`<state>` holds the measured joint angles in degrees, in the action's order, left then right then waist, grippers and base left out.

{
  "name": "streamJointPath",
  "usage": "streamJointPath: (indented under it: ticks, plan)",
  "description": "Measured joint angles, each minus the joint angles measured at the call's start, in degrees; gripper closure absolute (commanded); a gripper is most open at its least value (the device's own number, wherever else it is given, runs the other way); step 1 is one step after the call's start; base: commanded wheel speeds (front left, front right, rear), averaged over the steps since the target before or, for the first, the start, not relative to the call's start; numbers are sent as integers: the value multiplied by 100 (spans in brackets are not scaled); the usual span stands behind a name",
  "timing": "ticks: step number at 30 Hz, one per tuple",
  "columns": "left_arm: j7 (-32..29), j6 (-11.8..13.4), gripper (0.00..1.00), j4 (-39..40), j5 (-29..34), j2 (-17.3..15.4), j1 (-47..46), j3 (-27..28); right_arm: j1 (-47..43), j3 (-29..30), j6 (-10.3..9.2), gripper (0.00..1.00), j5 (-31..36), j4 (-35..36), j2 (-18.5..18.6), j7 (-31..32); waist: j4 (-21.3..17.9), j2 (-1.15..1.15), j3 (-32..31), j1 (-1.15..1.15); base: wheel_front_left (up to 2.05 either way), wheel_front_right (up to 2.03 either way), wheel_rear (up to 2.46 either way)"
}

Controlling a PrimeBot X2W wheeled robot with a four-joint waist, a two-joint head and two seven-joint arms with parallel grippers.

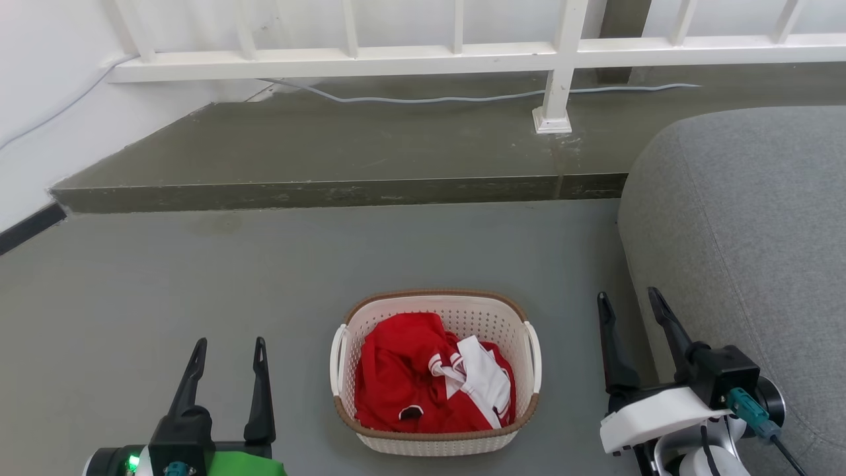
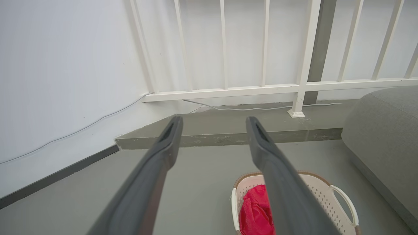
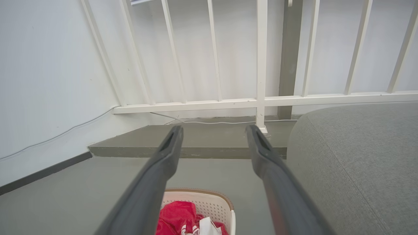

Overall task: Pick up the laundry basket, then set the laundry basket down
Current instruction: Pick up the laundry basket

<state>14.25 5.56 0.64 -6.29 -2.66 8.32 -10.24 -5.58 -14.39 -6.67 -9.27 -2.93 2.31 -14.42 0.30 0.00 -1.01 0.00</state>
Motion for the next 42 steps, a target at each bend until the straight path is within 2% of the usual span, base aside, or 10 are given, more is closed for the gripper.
streamJointPath:
  ticks: [20,31,42]
  plan:
    - [0,9,0,100,-3,0,10,85,-41,31,-42,0,-68,73,-1,0,-19,0,314,0,0,0,0]
    - [18,9,0,-23,-70,1,-466,94,548,282,-41,0,-156,66,0,0,-33,0,1015,0,0,0,0]
    - [19,-8,0,-827,-313,13,-1366,55,1317,474,63,0,-210,-692,10,-1,-19,0,1957,0,0,0,0]
